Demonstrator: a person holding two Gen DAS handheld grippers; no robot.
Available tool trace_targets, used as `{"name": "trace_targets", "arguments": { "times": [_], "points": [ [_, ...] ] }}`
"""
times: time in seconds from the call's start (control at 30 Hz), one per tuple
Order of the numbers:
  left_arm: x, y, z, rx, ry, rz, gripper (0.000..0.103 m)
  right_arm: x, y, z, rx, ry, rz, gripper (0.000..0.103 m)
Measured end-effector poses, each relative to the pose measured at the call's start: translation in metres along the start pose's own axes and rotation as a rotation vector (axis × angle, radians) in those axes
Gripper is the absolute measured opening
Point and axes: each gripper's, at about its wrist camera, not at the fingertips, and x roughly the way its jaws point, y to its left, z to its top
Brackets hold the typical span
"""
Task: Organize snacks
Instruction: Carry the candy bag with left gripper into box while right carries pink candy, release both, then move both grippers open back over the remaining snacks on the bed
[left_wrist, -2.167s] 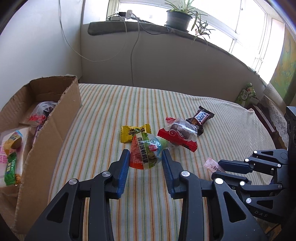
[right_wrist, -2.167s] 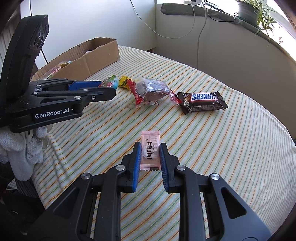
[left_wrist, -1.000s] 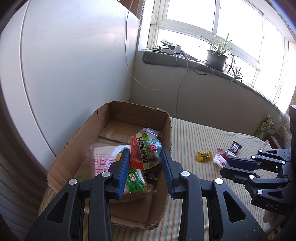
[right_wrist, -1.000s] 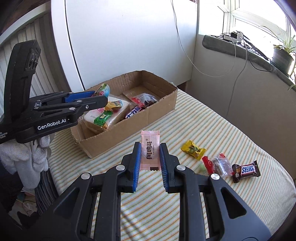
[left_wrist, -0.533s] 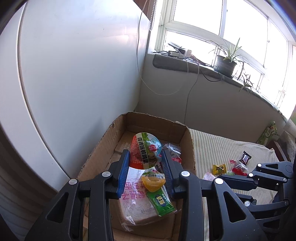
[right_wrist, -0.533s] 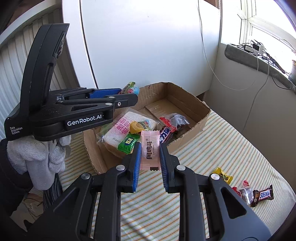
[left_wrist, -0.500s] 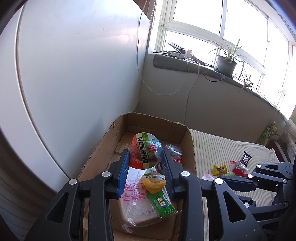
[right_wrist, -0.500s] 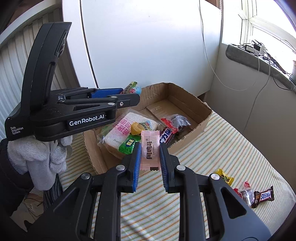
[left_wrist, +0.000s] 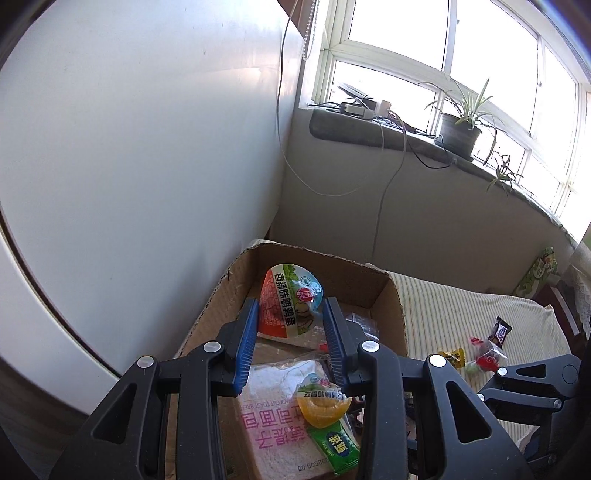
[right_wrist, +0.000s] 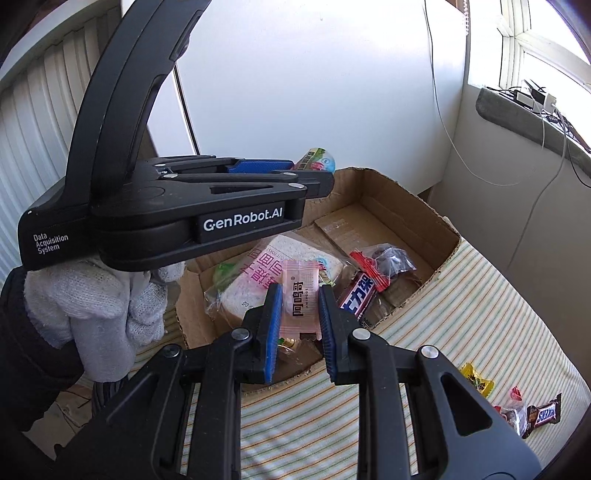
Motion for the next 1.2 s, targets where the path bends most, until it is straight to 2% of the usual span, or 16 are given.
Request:
{"name": "trace_targets", "arguments": {
  "times": [0.43,0.5,0.57,0.67,0.73,0.77,0.9,1.2],
  "points": [
    [0.001,0.001,0.002,-0.011,-0.012,0.013,0.039,0.004,0.007,0.004,-0.015,0.000,0.006,0.022],
    [0.000,0.002,0.002,-0.013,-0.015,0.016,0.046,0.002,0.008,0.004,-0.018,-0.004,0.004,0.032],
    [-0.001,0.002,0.002,-0.013,-0.017,0.018,0.048,-0.002,0.010,0.003,-0.024,-0.014,-0.002,0.058],
    [-0.002,0.001,0.003,-0.007,-0.019,0.020,0.051,-0.009,0.014,0.001,-0.041,-0.030,-0.013,0.073],
    [-0.004,0.001,0.002,-0.009,-0.024,0.027,0.062,-0.012,0.016,0.000,-0.051,-0.028,-0.016,0.080],
    [-0.006,0.001,0.002,-0.011,-0.028,0.029,0.063,-0.014,0.017,-0.001,-0.055,-0.030,-0.021,0.083],
    [-0.012,-0.003,0.004,-0.010,-0.036,0.036,0.072,-0.021,0.017,-0.005,-0.058,-0.027,-0.040,0.085],
    [-0.032,-0.019,0.002,0.007,-0.059,0.036,0.073,-0.045,0.004,-0.016,-0.028,-0.050,-0.069,0.085]
  ]
}}
